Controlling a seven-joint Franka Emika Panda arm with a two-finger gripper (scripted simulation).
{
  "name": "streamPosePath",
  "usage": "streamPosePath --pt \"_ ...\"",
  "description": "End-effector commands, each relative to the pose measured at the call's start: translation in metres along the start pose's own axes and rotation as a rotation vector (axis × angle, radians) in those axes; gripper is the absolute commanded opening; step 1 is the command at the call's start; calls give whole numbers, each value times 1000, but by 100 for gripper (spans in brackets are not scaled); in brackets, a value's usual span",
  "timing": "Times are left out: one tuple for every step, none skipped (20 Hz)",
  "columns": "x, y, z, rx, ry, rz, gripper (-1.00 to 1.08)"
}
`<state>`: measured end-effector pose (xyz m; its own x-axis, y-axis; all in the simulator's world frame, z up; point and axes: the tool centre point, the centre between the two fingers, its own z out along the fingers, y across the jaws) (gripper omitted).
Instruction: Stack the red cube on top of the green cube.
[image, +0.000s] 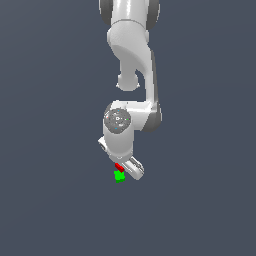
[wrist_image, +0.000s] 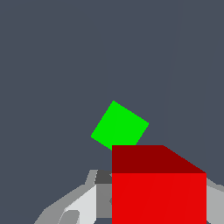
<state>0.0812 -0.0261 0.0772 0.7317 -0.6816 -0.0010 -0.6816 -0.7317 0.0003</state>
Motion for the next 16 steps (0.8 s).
streamPosePath --pt "9 -4 5 1 1 0 -100" --pt "12 -6 6 1 1 0 -100" --pt "15 -7 8 1 1 0 -100" --pt "18 -8 9 1 1 0 -100" --pt "20 -9 10 1 1 0 -100" --pt "22 -9 11 1 1 0 -100" --pt "23 -10 12 1 1 0 -100" --pt "25 -11 13 1 1 0 -100" --pt "26 -11 14 1 1 0 -100" --pt "27 -12 14 1 1 0 -100" --pt "28 -12 15 1 1 0 -100" --pt "29 -13 15 1 1 0 -100" --pt "29 -13 15 1 1 0 -100" --pt "29 -13 15 1 1 0 -100" --pt "29 -13 15 1 1 0 -100" --pt "29 -13 15 1 1 0 100"
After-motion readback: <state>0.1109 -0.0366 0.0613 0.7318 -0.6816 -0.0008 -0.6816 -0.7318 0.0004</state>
